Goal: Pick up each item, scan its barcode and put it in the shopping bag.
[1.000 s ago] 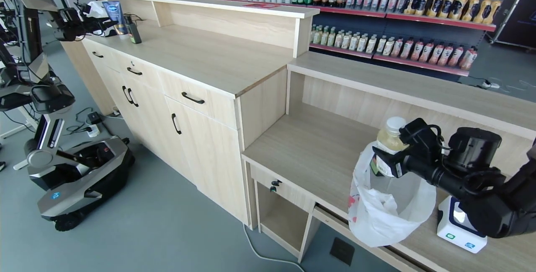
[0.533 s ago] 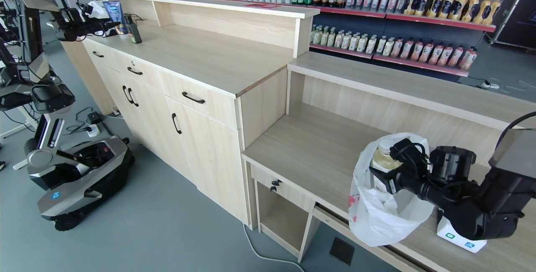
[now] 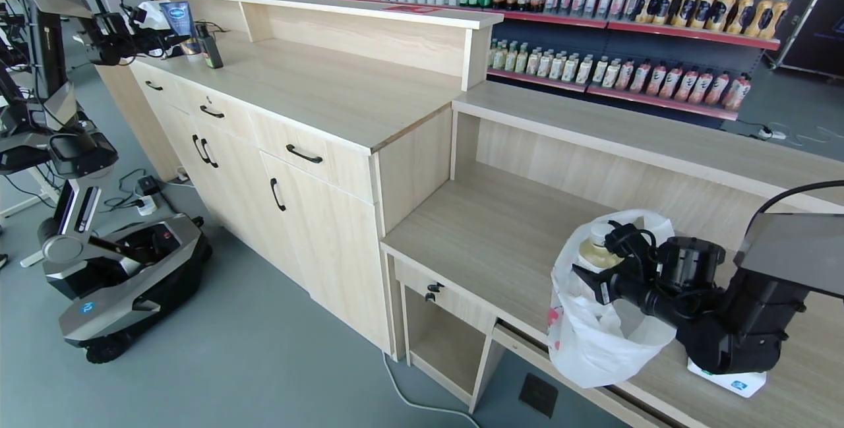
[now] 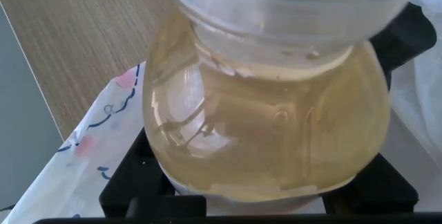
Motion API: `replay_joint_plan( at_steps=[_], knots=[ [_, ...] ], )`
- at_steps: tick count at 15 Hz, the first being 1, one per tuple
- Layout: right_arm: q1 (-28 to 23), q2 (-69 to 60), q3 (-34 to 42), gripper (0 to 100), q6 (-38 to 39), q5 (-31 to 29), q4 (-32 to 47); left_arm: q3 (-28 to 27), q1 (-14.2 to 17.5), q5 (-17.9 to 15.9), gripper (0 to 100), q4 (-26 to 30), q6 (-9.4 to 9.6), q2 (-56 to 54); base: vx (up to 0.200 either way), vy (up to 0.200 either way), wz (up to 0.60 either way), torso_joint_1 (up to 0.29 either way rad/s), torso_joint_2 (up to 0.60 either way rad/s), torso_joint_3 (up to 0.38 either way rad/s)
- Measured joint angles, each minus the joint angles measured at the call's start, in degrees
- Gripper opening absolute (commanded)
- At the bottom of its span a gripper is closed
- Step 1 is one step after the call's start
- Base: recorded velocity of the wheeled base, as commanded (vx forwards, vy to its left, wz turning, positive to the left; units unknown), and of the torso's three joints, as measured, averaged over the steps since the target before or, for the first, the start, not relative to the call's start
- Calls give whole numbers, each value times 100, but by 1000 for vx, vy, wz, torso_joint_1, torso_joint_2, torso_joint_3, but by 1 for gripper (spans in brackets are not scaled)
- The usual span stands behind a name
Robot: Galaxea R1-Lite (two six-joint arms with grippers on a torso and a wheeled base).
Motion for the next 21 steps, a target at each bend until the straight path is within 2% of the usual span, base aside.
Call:
replay_joint_plan(
  at_steps=[21],
  knots=[
    [-250, 421, 28, 0, 13, 0, -176, 0, 0, 0, 100, 0, 0, 0, 0, 0, 0, 0, 0, 0]
  ],
)
